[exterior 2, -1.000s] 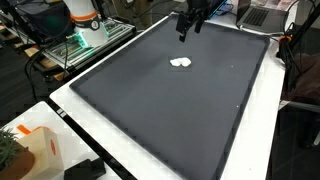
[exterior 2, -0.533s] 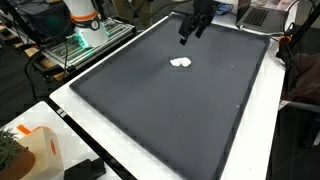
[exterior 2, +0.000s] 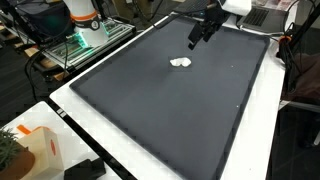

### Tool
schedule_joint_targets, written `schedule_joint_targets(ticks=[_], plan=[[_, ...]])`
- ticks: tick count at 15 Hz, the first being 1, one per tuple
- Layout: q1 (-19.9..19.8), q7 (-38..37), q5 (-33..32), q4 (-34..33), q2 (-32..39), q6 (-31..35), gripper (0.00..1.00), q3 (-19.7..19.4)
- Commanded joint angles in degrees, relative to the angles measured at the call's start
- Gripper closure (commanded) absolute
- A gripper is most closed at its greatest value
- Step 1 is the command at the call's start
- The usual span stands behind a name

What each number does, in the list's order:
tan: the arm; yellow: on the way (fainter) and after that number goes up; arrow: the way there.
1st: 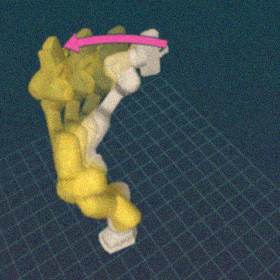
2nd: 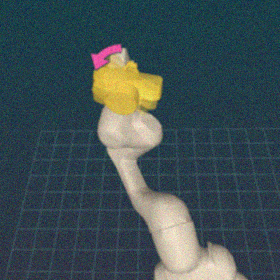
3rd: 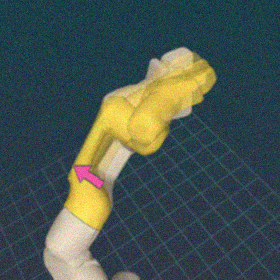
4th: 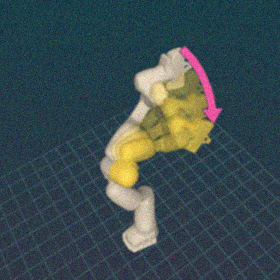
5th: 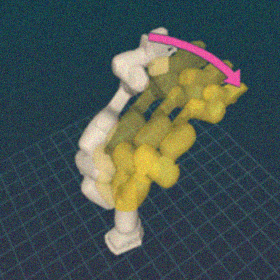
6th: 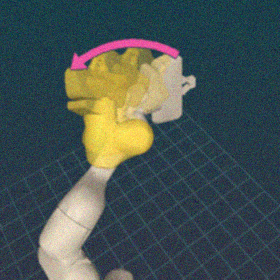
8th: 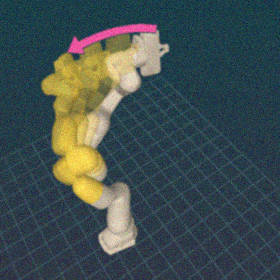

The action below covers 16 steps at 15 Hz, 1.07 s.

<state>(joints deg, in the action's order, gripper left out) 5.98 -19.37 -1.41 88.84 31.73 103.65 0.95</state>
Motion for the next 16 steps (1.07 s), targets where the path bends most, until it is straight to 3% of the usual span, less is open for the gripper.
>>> schedule_joint_targets(ticks=[1, 6, 10, 16], plan=[[0.40, 0.25, 0.36, -0.41, 0.23, -0.25, 0.00, -0.51], [-0.82, 0.80, 2.38, -4.47, 4.15, -2.39, 0.00, -0.58], [-3.31, 3.20, 7.90, -8.03, 7.73, -4.11, 0.00, 0.07], [-4.47, 3.47, 8.47, -15.71, 13.35, -11.65, 0.00, -0.88]])
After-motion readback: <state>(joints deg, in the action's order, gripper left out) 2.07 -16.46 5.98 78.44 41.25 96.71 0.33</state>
